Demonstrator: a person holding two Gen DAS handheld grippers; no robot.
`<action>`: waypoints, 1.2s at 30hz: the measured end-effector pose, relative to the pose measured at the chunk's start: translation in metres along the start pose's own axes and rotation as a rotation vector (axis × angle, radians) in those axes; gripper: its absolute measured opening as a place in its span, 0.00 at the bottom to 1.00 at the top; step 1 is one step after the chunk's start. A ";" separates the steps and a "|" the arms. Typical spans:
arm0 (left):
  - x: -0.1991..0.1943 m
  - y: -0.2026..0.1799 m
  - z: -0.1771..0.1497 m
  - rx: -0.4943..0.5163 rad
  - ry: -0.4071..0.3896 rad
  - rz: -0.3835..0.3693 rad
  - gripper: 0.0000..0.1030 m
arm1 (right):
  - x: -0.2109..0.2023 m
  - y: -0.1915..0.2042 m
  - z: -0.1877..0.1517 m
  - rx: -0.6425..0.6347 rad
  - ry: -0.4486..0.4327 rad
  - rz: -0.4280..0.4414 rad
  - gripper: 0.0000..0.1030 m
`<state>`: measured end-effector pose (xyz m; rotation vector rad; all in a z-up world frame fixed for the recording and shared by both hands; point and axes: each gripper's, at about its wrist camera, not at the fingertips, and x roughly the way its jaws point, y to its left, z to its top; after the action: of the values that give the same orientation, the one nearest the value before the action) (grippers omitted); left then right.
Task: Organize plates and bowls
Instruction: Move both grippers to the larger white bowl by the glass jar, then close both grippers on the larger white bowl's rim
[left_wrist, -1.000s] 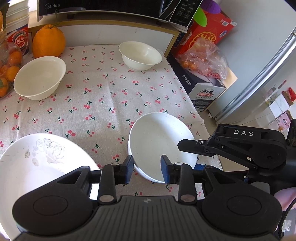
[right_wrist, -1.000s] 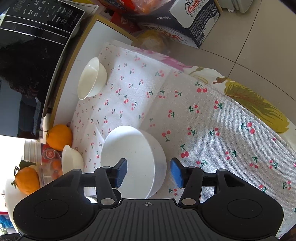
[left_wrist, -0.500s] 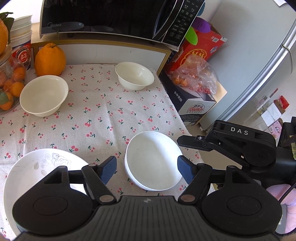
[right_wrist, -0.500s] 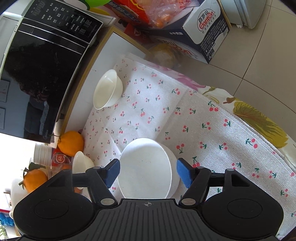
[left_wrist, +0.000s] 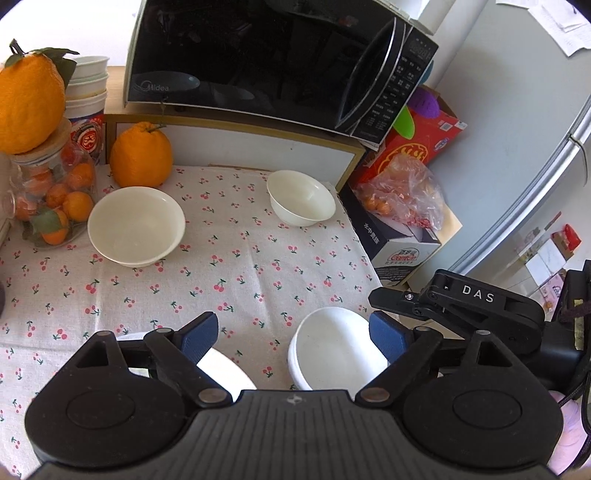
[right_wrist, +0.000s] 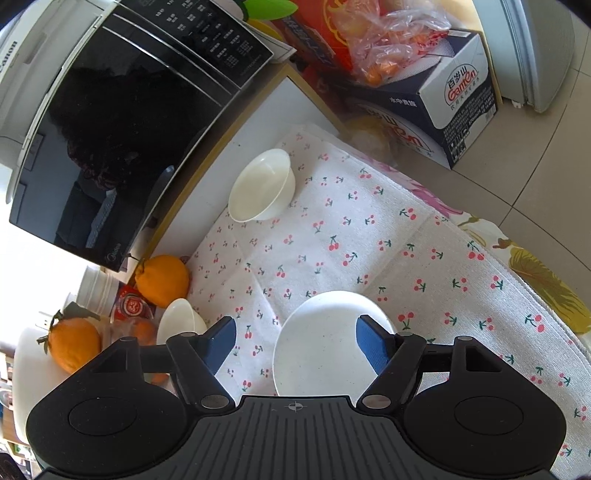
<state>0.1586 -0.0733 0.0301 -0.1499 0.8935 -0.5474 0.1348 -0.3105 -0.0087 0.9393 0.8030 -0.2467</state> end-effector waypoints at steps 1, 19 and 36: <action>-0.002 0.004 0.002 -0.003 -0.011 0.015 0.87 | 0.001 0.003 -0.001 -0.007 -0.005 0.000 0.72; 0.020 0.129 0.048 -0.178 0.040 0.398 0.78 | 0.085 0.102 -0.006 -0.188 0.078 0.055 0.79; 0.048 0.161 0.038 -0.355 -0.048 0.197 0.37 | 0.146 0.113 -0.022 -0.199 0.119 0.203 0.40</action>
<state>0.2745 0.0356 -0.0350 -0.3904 0.9408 -0.1976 0.2831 -0.2054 -0.0495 0.8452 0.8181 0.0655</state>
